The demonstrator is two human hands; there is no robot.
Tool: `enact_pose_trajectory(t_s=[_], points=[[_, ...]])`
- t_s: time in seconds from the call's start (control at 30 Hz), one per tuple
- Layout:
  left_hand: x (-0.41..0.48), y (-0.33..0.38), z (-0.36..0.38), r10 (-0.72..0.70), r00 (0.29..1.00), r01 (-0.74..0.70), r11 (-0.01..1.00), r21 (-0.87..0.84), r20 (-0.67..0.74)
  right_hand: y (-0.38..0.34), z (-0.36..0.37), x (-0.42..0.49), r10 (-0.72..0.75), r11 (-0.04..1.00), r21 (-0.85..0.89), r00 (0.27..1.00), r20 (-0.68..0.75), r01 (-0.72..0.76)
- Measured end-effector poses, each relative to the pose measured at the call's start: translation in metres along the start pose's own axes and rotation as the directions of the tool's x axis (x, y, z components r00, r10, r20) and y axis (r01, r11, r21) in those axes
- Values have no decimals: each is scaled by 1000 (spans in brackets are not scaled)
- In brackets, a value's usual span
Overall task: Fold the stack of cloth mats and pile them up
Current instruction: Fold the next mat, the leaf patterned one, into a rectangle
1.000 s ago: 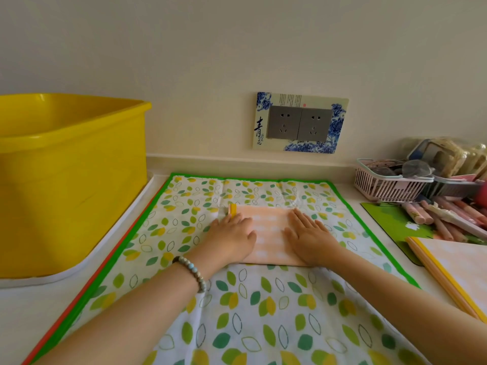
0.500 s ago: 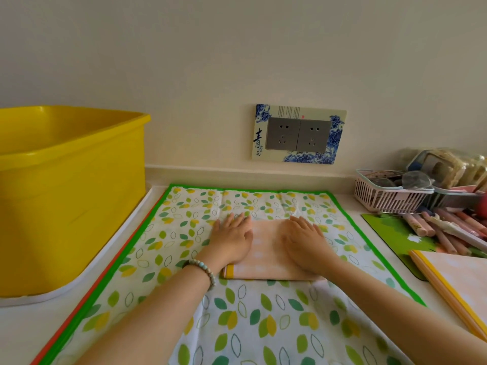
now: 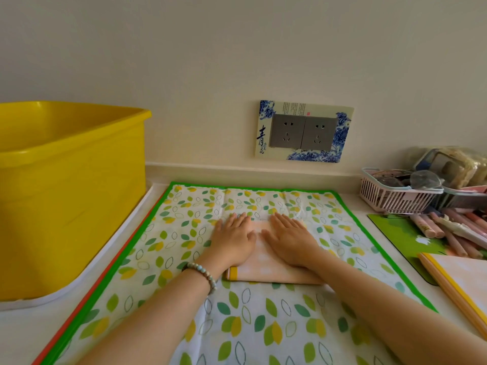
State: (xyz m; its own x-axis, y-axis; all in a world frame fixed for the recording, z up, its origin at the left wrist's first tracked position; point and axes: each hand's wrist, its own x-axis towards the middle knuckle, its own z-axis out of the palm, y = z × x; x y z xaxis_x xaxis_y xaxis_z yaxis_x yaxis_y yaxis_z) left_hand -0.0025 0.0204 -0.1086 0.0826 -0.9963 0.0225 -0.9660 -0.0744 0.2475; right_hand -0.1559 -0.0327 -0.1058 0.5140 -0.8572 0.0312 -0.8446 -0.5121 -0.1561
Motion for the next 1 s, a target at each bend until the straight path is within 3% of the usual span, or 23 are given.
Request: enact_pose_trajectory(t_s=[0.4, 0.5, 0.63, 0.7, 0.83, 1.0], points=[[-2, -2, 2, 11, 999, -13, 999, -48, -40, 47, -14, -27, 124, 990, 61, 991, 51, -127], [-7, 1, -6, 7, 999, -14, 981, -194, -40, 45, -25, -29, 160, 951, 262, 986, 45, -166], [-18, -3, -21, -57, 998, 47, 897, -440, -9, 49, -51, -41, 259, 729, 658, 966, -12, -188], [-25, -9, -25, -59, 998, 62, 916, -396, 19, 54, -63, -48, 293, 647, 728, 955, 38, -227], [-43, -16, -18, -79, 993, 93, 979, -181, 85, 58, -79, -62, 242, 414, 835, 928, 284, -363], [-56, -14, -5, -111, 993, 111, 994, 10, 41, 53, -78, -69, 255, 516, 716, 882, 395, -470]])
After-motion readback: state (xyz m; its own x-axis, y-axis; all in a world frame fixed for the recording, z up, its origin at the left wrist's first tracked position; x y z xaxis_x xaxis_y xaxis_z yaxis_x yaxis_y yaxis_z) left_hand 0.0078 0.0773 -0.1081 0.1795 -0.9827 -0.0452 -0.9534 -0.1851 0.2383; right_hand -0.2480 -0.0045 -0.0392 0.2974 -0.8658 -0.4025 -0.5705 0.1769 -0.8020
